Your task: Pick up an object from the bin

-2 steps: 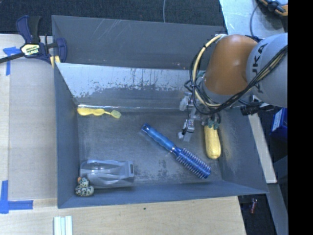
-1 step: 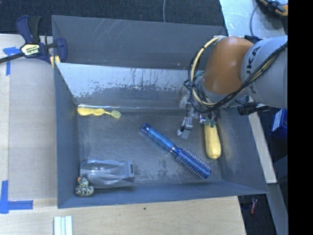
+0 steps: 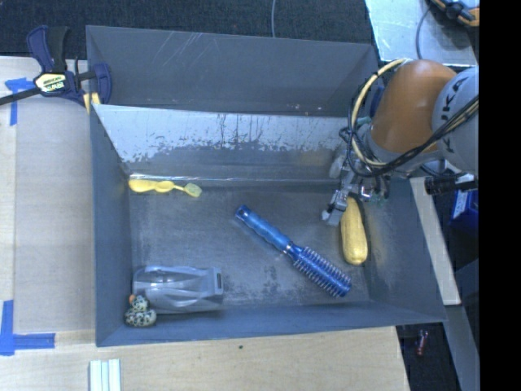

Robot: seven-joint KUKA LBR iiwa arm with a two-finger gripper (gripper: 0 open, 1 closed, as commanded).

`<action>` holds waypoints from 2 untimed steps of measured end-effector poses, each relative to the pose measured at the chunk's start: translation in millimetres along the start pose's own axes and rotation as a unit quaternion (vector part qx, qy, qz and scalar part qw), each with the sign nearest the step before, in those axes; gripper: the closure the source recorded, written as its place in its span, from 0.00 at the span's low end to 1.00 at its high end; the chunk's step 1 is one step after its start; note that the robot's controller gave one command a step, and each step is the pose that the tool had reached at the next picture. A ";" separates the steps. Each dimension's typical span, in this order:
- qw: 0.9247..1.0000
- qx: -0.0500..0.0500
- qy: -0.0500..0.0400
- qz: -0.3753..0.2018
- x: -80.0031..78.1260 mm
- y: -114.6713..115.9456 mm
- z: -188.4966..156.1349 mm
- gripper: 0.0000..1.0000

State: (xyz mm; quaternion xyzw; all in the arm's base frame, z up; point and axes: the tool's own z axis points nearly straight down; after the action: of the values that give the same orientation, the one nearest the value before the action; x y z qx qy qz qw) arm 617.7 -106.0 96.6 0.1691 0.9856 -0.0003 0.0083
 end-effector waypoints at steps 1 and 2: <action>1.000 -0.001 0.001 0.024 23.3 -20.0 12.0 0.00; 1.000 -0.001 -0.001 0.022 63.0 -49.8 11.7 0.00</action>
Offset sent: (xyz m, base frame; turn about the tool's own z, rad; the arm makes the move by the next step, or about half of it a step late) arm -0.0856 -0.0300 -0.0133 0.0409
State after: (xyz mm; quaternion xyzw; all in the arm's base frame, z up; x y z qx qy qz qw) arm 541.9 -132.0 83.7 0.1902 0.9817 0.0005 0.0094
